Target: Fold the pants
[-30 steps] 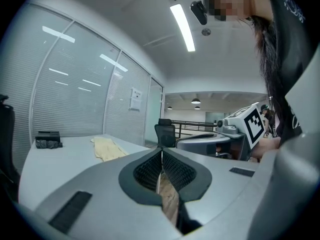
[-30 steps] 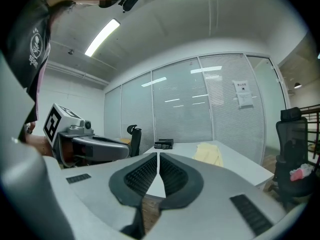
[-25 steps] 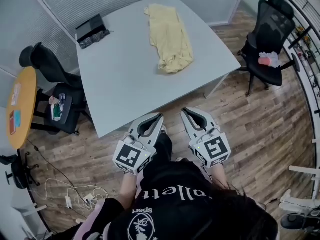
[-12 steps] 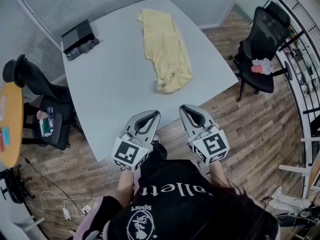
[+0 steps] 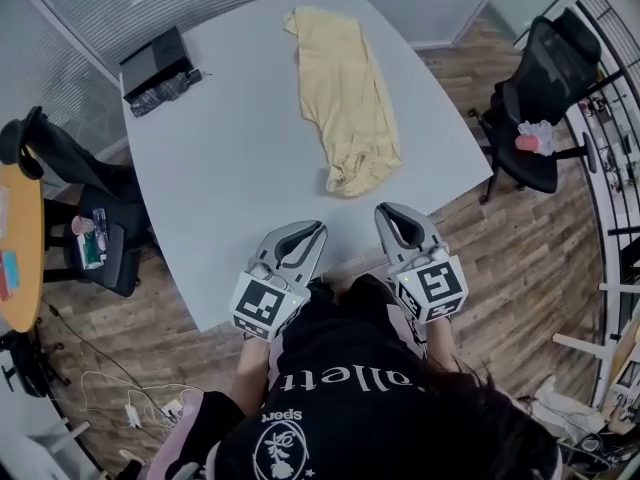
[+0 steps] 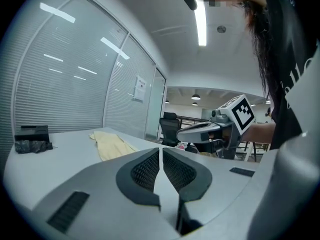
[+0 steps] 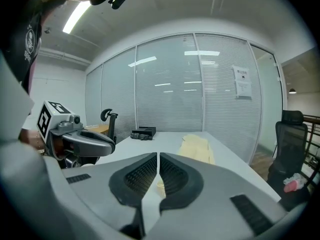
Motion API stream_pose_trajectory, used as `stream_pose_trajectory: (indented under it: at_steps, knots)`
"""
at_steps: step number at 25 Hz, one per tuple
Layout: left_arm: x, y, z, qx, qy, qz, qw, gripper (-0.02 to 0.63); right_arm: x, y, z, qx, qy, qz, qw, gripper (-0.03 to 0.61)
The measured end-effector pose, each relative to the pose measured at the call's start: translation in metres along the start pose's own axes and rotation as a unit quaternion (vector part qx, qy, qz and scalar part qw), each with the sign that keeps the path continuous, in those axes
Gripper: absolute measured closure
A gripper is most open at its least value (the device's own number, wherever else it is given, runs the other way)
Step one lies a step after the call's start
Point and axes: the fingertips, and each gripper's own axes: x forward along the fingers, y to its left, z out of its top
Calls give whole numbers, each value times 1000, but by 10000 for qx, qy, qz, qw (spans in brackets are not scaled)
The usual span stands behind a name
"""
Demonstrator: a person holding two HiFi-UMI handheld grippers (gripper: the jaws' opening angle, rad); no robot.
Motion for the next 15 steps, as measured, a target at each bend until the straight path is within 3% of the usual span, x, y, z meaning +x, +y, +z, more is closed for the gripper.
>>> stream_pose_trajectory:
  at_steps: [6, 15]
  knots:
    - [27, 17, -17, -148, 297, 279, 9991, 588, 24, -33, -11, 47, 160, 246, 9996, 548]
    - [81, 45, -58, -261, 1083, 1160, 9870, 586, 68, -81, -29, -203, 464, 1316, 9900, 546]
